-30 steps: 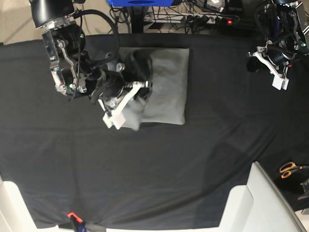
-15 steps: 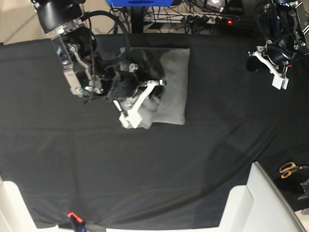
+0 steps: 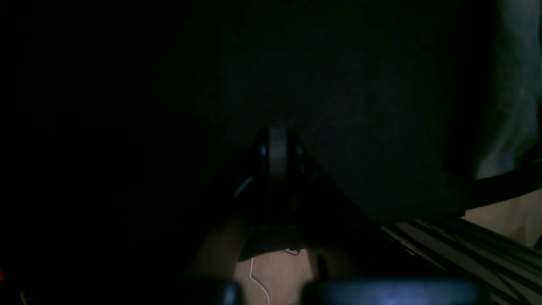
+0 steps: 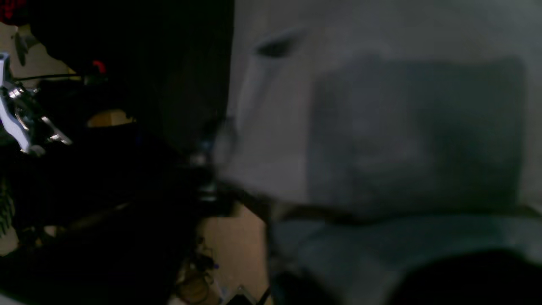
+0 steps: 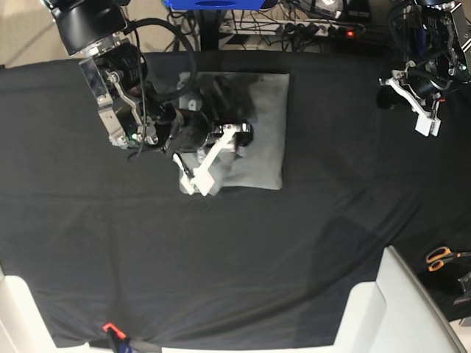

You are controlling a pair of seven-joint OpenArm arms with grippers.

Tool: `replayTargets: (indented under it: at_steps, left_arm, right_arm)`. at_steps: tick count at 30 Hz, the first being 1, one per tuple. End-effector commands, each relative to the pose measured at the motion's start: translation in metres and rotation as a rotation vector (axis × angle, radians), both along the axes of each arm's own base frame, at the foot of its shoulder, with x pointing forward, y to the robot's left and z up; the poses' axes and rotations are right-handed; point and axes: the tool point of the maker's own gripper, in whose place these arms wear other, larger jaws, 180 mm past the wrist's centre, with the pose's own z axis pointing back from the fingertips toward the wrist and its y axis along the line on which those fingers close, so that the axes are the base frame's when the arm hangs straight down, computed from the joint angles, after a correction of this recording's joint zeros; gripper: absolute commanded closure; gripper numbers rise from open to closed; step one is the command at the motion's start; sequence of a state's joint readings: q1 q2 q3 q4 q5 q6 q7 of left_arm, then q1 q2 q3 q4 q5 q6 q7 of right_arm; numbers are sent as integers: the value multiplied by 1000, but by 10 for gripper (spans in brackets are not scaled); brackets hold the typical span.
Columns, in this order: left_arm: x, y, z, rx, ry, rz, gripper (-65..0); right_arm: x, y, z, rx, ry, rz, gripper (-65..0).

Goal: Fold the T-shirt properly
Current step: 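Fold the held side across the shirt with the right gripper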

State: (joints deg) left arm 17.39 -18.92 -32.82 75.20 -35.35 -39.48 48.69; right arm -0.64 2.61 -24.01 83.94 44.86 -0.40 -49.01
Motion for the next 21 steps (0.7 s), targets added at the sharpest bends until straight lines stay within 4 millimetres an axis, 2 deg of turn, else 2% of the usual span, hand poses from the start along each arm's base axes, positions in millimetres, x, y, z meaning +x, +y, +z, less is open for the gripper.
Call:
replayTargets:
  at_steps: [1, 3, 5, 14, 21]
  left_arm:
    - [8, 7, 10, 12, -40, -7, 0]
    - [8, 7, 10, 12, -38, -7, 0]
    - [8, 7, 10, 12, -38, -7, 0]
    - [8, 7, 10, 12, -38, -7, 0]
    - [8, 7, 10, 12, -38, -7, 0]
  right_arm:
    - [9, 8, 14, 38, -41, 5, -375]
    - [12, 9, 16, 39, -47, 7, -429]
    - [11, 15, 19, 43, -55, 31, -449]
    - [4, 64, 40, 71, -112, 185, -455]
    - [0, 82, 42, 81, -55, 232, -455]
